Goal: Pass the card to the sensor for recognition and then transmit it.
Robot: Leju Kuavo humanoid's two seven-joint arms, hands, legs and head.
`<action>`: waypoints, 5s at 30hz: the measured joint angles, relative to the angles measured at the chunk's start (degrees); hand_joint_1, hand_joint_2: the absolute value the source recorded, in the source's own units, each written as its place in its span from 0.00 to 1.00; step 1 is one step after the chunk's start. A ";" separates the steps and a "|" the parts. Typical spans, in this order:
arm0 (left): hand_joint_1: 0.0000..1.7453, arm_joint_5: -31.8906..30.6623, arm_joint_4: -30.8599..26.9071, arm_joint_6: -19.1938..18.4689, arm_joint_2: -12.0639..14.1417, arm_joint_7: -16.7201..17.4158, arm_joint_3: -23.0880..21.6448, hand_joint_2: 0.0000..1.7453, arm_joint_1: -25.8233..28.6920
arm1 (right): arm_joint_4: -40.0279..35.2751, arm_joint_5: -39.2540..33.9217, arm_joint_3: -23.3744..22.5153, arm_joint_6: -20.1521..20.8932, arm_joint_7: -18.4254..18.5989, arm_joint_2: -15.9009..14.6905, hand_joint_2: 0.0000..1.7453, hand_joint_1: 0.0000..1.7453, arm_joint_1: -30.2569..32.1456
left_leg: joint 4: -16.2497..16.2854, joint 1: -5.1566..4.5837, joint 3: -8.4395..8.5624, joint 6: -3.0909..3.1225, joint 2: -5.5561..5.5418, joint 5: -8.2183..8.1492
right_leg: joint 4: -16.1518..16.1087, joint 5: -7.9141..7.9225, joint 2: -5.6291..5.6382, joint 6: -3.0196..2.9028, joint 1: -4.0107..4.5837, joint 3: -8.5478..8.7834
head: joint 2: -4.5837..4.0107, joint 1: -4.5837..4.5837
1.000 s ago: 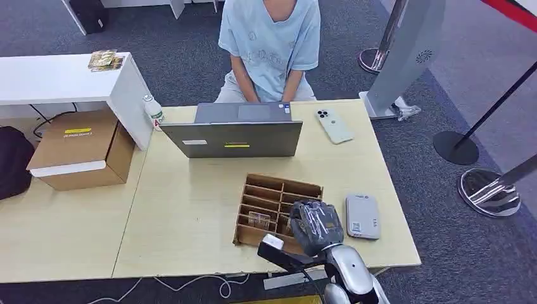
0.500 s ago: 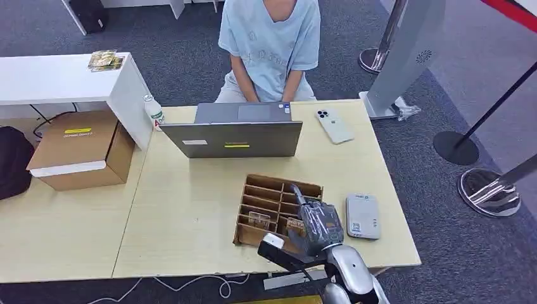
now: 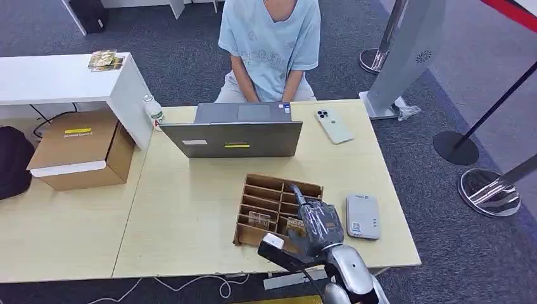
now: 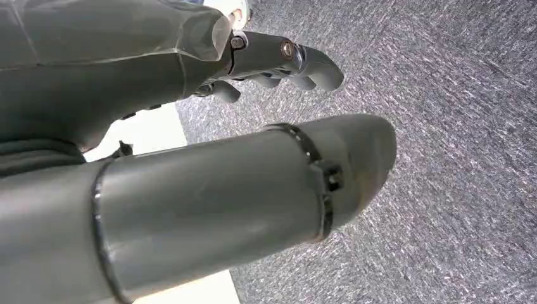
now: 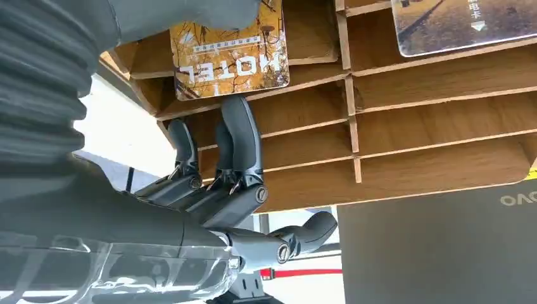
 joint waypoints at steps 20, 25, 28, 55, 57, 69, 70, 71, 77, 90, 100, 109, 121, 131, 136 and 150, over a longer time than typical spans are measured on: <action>0.00 0.00 0.00 0.02 0.00 -0.02 0.00 0.00 -0.02 | -1.29 -0.96 0.00 -8.04 -4.04 0.00 1.00 0.15 0.43 | 0.00 0.00 -0.01 0.00 0.00 0.00 | 0.00 0.00 0.00 0.00 0.00 -0.02 | 0.00 0.00; 0.00 0.00 0.00 0.04 0.00 -0.02 0.00 0.00 -0.02 | -1.29 -0.96 0.00 -8.04 -4.11 0.00 1.00 0.17 0.46 | 0.00 0.00 -0.01 0.00 0.00 0.00 | 0.00 0.00 0.00 0.00 0.00 -0.02 | 0.00 0.00; 0.00 0.00 0.00 0.02 0.00 -0.02 0.00 0.00 -0.03 | -1.38 -1.29 0.00 -8.39 -4.26 0.00 1.00 0.13 0.59 | 0.00 0.00 -0.01 0.00 0.00 0.00 | 0.00 0.00 0.00 0.00 0.00 -0.02 | 0.00 0.00; 0.00 0.00 0.00 -0.04 0.00 0.48 0.04 0.00 -0.06 | -11.10 -4.50 -2.86 -6.05 -3.93 0.17 1.00 0.74 4.80 | 0.00 0.00 -0.03 0.00 0.00 0.00 | 0.00 -0.01 0.00 0.00 0.00 -0.02 | 0.00 0.00; 0.00 0.00 0.00 -0.04 0.00 0.48 0.07 0.00 -0.06 | -10.40 -4.22 -2.84 -5.86 -3.58 0.24 1.00 0.76 4.51 | 0.00 0.00 -0.04 0.00 0.00 0.00 | 0.00 -0.01 0.00 0.00 0.00 -0.03 | 0.00 0.00; 0.00 0.00 0.00 -0.04 0.00 0.39 0.07 0.00 -0.05 | -7.32 -2.97 -2.84 -5.75 -2.45 0.46 1.00 0.72 3.84 | 0.00 0.00 -0.04 0.00 0.00 0.00 | 0.00 -0.01 0.00 0.00 0.00 -0.03 | 0.00 0.00; 0.00 0.00 0.00 -0.04 0.00 0.37 0.07 0.00 -0.05 | -7.13 -2.93 -2.84 -5.75 -2.38 0.46 1.00 0.70 3.85 | 0.00 0.00 -0.04 0.00 0.00 0.00 | 0.00 -0.01 0.00 0.00 0.00 -0.03 | 0.00 0.00; 0.00 0.00 0.00 -0.04 0.00 0.37 0.07 0.00 -0.06 | -6.93 -2.91 -2.84 -5.75 -2.34 0.46 1.00 0.71 3.85 | 0.00 0.00 -0.04 0.00 0.00 0.00 | 0.00 -0.01 0.00 0.00 0.00 -0.03 | 0.00 0.00; 0.00 0.00 0.00 -0.04 0.00 0.37 0.07 0.00 -0.06 | -5.57 -2.75 -2.91 -5.70 -2.14 0.46 1.00 0.59 3.85 | 0.00 0.00 -0.04 0.00 0.00 0.00 | 0.00 -0.01 0.00 0.00 0.00 -0.03 | 0.00 0.00; 0.00 0.00 0.00 0.00 0.00 0.37 0.04 0.00 -0.06 | -3.52 -2.73 -2.99 -5.73 -2.10 0.48 1.00 0.66 3.89 | 0.00 0.00 -0.04 0.00 0.00 0.00 | 0.00 -0.01 0.00 0.00 0.00 -0.04 | 0.00 0.00; 0.00 0.00 0.02 0.00 0.00 0.37 0.04 0.00 -0.08 | -3.19 -2.34 -3.08 -5.62 -1.92 0.79 1.00 0.62 3.83 | 0.00 0.00 -0.04 0.00 0.00 0.00 | 0.00 -0.01 0.00 0.00 0.00 -0.04 | 0.00 0.00; 0.00 0.00 0.00 0.00 0.00 0.37 0.04 0.00 -0.07 | -2.56 -0.09 -3.10 -5.53 -0.96 0.96 1.00 0.54 3.19 | 0.00 0.00 -0.04 0.00 0.00 0.00 | 0.00 -0.01 0.00 0.00 0.00 -0.03 | 0.00 0.00; 0.00 0.00 0.00 0.00 0.00 0.37 0.04 0.00 -0.08 | -2.54 3.63 -3.10 -5.66 0.96 0.94 1.00 0.60 3.02 | 0.00 0.00 -0.04 0.00 0.00 0.00 | 0.00 -0.01 0.00 0.00 0.00 -0.04 | 0.00 0.00; 0.00 0.00 0.00 0.00 0.00 0.37 0.04 0.00 -0.08 | -2.38 6.36 -3.10 -5.62 2.10 0.96 1.00 0.52 2.93 | 0.00 0.00 -0.04 0.00 0.00 0.00 | 0.00 -0.01 0.00 0.00 0.00 -0.03 | 0.00 0.00; 0.00 0.00 0.00 0.00 0.02 0.37 0.04 0.00 -0.07 | -2.19 6.91 -3.10 -5.62 2.34 0.96 1.00 0.54 2.85 | 0.00 0.00 -0.04 0.00 0.00 0.00 | 0.00 -0.01 0.00 0.00 0.00 -0.03 | 0.00 0.00; 0.00 0.00 0.00 -0.02 0.02 0.37 0.04 0.00 -0.08 | -2.12 6.93 -3.10 -5.62 2.34 0.96 1.00 0.56 2.86 | 0.00 0.00 -0.04 0.00 0.00 0.00 | 0.00 -0.01 0.00 0.00 0.00 -0.03 | 0.00 0.00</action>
